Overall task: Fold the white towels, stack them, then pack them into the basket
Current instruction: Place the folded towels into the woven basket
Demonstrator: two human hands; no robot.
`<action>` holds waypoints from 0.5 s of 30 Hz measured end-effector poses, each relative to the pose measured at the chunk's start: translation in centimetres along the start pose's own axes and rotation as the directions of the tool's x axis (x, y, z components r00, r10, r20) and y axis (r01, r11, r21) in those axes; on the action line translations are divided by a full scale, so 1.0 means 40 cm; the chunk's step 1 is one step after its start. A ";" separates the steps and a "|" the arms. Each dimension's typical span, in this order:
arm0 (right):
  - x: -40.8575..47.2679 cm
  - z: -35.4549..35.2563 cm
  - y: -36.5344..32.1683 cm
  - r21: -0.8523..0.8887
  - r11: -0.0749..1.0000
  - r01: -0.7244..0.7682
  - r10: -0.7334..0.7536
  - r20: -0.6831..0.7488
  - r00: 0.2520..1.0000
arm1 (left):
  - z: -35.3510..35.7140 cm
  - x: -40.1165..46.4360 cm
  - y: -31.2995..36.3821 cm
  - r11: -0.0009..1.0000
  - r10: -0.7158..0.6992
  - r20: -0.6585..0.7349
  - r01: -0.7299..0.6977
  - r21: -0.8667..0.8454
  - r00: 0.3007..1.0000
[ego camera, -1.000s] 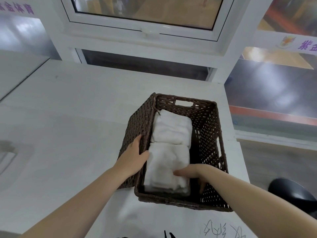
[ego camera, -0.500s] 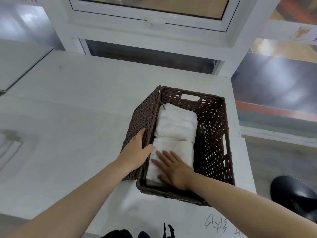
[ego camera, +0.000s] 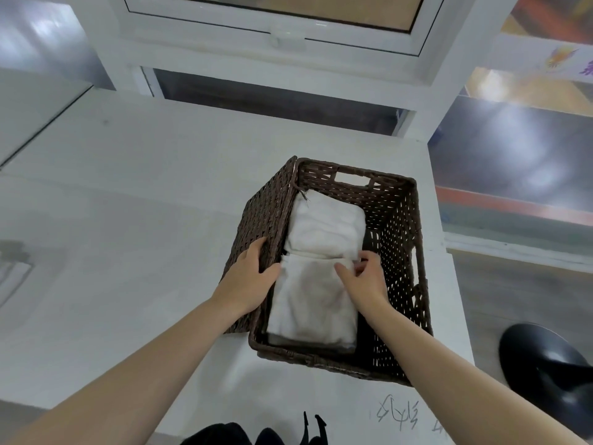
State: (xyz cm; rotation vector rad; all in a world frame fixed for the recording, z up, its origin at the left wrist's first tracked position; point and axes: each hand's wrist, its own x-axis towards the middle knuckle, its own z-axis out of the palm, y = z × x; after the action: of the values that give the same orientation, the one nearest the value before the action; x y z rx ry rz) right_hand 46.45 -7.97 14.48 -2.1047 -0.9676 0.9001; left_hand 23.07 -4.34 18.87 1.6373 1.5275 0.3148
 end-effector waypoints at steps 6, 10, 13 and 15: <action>0.018 0.085 0.095 0.246 0.808 -0.536 0.481 0.251 0.840 | 0.003 -0.001 0.001 1.000 -0.017 -0.004 0.017 0.001 1.000; 0.020 0.106 0.102 0.182 0.859 -0.479 0.428 0.260 0.866 | 0.008 0.000 0.000 1.000 -0.017 -0.011 0.017 -0.018 1.000; 0.022 0.103 0.091 0.168 0.867 -0.469 0.417 0.271 0.868 | 0.010 0.006 -0.005 0.999 -0.019 -0.018 0.018 -0.028 1.000; 0.022 0.093 0.084 0.154 0.869 -0.470 0.416 0.285 0.863 | 0.011 0.007 -0.004 1.000 -0.018 -0.011 0.018 -0.016 1.000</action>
State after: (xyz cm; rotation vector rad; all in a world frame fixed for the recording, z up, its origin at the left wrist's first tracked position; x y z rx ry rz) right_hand 45.21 -8.01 9.53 -2.0902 -0.4583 1.4579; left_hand 23.31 -4.26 18.39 1.6110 1.5431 0.3266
